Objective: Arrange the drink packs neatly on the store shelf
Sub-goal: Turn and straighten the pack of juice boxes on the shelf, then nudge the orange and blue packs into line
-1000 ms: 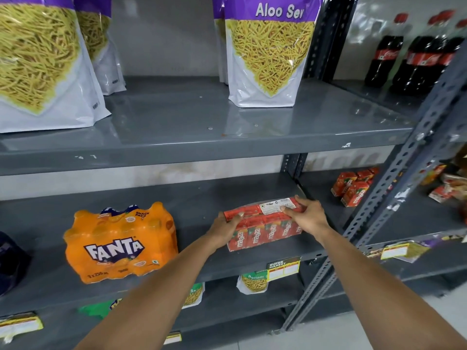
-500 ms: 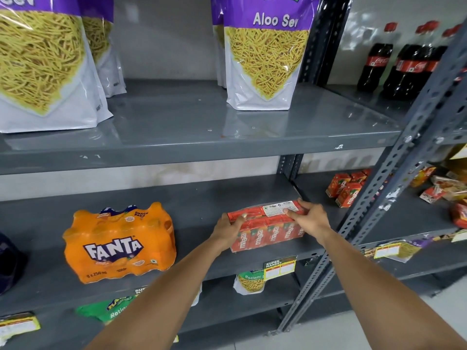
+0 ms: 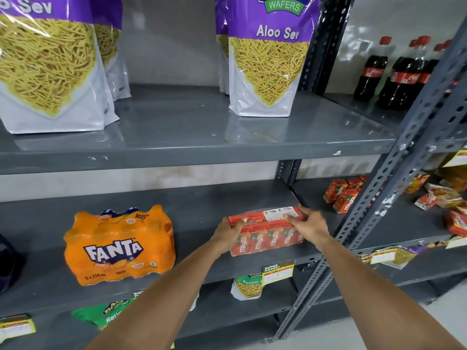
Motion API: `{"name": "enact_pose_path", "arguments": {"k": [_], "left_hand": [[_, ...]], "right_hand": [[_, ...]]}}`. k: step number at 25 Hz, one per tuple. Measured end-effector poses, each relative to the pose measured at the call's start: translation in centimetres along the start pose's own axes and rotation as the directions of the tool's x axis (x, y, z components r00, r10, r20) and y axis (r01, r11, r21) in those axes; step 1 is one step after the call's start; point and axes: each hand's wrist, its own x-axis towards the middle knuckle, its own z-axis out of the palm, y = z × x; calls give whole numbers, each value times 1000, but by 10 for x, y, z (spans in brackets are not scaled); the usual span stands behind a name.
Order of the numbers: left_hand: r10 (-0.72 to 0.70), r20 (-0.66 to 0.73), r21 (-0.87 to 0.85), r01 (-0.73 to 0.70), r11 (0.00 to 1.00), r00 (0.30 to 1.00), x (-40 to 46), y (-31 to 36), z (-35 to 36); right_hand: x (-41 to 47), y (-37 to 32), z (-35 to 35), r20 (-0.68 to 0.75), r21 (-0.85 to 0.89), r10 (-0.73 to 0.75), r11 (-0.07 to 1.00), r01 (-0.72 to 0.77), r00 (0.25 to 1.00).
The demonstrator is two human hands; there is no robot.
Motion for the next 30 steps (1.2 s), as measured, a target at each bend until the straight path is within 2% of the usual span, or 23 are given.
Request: {"name": "enact_pose_path", "arguments": {"k": [2, 4, 6, 9, 11, 13, 15, 16, 17, 18, 20, 22, 30], "left_hand": [[11, 37, 157, -17, 987, 999, -7, 6, -11], [115, 36, 447, -118, 887, 993, -16, 14, -35], [225, -14, 682, -155, 715, 974, -33, 24, -71], [323, -104, 874, -69, 481, 941, -65, 29, -143], [338, -182, 908, 26, 418, 923, -80, 15, -188], [281, -352, 836, 165, 523, 893, -97, -14, -229], [95, -511, 639, 304, 707, 854, -120, -48, -261], [-41, -522, 482, 334, 810, 852, -132, -63, -269], [-153, -464, 297, 316, 901, 872, -141, -77, -274], [-234, -371, 107, 292, 950, 899, -149, -88, -275], [-307, -251, -190, 264, 946, 918, -150, -99, -270], [-311, -225, -230, 260, 938, 923, -142, -103, -270], [-219, -209, -109, 200, 974, 953, -125, -78, -231]], "right_hand": [[-6, -7, 4, -34, -319, -84, 945, 68, 996], [-11, -19, 15, -33, -509, -196, 847, 152, 980], [-18, -38, 33, 21, -546, -226, 813, 201, 974], [-41, -80, 71, 143, -507, -256, 811, 292, 956], [-68, -118, 99, 262, -415, -326, 812, 411, 908], [-99, -154, 127, 423, -116, -392, 871, 478, 817], [-127, -186, 149, 499, 151, -480, 868, 473, 722], [-137, -197, 157, 514, 196, -499, 860, 471, 698], [-144, -205, 165, 526, 196, -510, 852, 486, 681], [-150, -209, 172, 528, 172, -521, 839, 516, 671], [-154, -207, 178, 503, 139, -535, 825, 548, 679], [-151, -205, 177, 463, 143, -532, 834, 533, 709], [-129, -177, 141, 410, 245, -459, 888, 389, 788]]}}
